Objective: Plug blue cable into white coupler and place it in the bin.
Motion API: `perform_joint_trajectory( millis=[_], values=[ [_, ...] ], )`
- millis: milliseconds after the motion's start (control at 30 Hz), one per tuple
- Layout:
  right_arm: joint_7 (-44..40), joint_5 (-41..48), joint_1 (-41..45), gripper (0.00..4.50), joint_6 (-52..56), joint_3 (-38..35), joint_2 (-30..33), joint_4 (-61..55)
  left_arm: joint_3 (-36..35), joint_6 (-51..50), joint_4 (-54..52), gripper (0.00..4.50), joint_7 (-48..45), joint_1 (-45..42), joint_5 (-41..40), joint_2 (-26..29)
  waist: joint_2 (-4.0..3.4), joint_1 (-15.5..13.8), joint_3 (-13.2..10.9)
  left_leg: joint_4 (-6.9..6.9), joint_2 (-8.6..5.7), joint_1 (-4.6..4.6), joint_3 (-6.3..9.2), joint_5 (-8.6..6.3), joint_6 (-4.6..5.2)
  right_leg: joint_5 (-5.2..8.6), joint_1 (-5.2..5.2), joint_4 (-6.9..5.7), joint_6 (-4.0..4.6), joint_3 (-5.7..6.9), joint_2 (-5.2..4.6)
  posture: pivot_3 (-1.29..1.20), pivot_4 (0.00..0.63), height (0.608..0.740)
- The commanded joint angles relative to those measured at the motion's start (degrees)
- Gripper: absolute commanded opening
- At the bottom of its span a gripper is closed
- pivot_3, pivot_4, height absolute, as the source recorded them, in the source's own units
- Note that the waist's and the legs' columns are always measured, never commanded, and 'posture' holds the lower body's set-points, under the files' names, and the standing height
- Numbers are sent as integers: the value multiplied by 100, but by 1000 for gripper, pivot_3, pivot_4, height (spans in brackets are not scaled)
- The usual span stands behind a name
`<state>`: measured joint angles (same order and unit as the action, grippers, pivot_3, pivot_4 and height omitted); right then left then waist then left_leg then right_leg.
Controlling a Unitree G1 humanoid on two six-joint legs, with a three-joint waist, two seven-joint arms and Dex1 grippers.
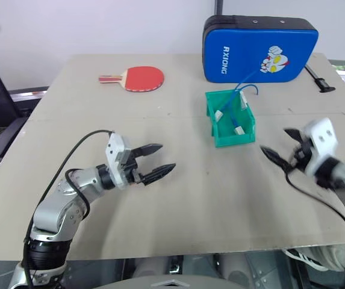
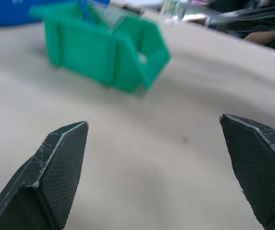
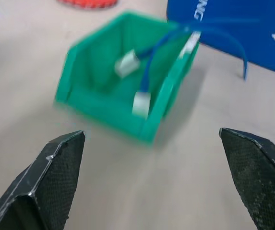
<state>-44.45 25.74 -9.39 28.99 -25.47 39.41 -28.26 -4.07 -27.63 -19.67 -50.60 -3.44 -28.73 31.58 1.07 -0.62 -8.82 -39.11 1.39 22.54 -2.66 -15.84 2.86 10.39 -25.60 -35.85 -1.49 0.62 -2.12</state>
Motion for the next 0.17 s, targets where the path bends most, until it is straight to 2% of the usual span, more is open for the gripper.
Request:
perform_joint_trajectory(
  millis=[33,167],
  values=[
    [-312,-108,-1058,4429,-616,-831,-66,-548,-477,158,-141,4500,-260,432,-134,385,0,10,-1,0,2,1,-5,0,0,1,-3,0,0,-3,2,0,150,731],
    [-531,-343,-1962,4429,-1190,-1032,-166,-312,-681,205,-51,4500,-499,738,-300,561,0,13,-2,-11,1,-15,-16,0,-2,1,4,0,1,-12,-8,0,150,731]
  ],
)
